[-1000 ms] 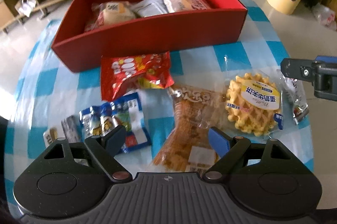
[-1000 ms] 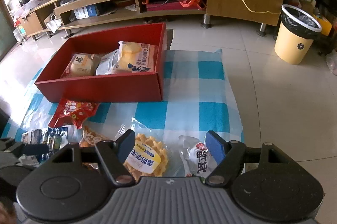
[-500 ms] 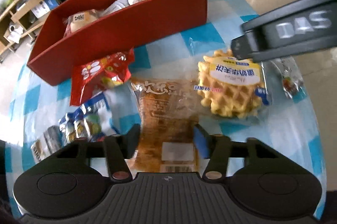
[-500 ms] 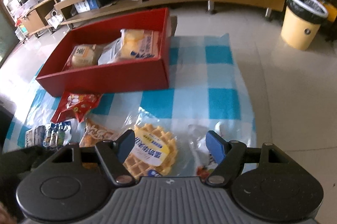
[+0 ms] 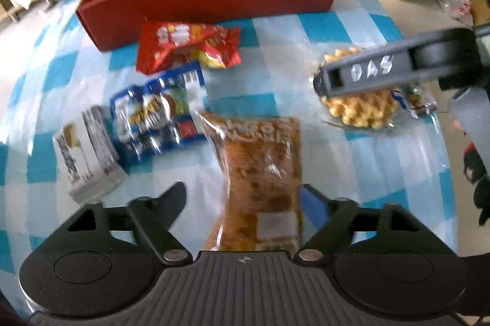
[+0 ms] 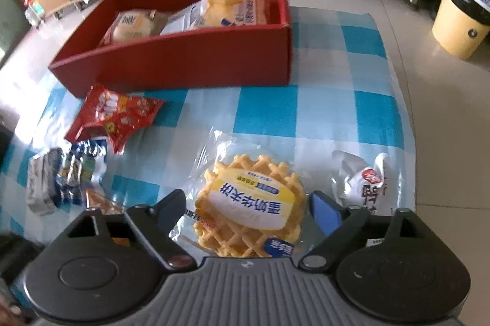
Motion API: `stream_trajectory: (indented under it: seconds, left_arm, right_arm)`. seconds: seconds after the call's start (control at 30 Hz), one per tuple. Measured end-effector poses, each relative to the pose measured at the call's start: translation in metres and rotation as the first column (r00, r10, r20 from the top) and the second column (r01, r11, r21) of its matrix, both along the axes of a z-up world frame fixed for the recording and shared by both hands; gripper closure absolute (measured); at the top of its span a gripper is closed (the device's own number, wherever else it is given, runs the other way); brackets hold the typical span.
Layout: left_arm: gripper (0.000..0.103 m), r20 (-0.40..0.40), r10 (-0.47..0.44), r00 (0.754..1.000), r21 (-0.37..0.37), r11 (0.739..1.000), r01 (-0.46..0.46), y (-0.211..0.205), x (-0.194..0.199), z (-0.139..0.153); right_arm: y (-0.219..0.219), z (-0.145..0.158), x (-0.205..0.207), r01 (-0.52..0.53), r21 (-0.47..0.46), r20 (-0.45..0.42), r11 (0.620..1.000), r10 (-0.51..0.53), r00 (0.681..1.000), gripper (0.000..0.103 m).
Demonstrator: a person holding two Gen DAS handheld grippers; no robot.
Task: Organize snacks
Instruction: 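Grasp the waffle pack with right while left grasps the brown snack bag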
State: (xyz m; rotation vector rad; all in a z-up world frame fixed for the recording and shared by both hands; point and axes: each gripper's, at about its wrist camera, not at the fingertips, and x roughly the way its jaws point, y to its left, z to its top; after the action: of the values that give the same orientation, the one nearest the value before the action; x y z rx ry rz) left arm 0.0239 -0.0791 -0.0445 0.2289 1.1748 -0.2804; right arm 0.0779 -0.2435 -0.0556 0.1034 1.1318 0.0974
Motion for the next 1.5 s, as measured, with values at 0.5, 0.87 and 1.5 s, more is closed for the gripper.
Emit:
stream_trajectory:
  seconds: [0.5,0.87,1.5]
  left_arm:
    - [0.035,0.001,-0.102,0.995,0.054,0.993,0.102,-0.021,-0.011,-0.012]
    - [0.048,-0.011,-0.077,0.997,0.029,0.997,0.077,-0.008,-0.009,-0.004]
    - [0.018,-0.034,-0.061,0.998,0.059,0.996,0.063,-0.008,-0.005,-0.014]
  right_arm:
    - [0.008,-0.008,-0.006,-0.059,-0.072,0.021,0.996,0.061,0.998,0.007]
    - [0.015,0.006,-0.02,-0.109,-0.098,0.093,0.989,0.118,0.989,0.031]
    - [-0.006,0.013,-0.008,-0.02,0.031,0.053,0.999,0.018,0.998,0.043]
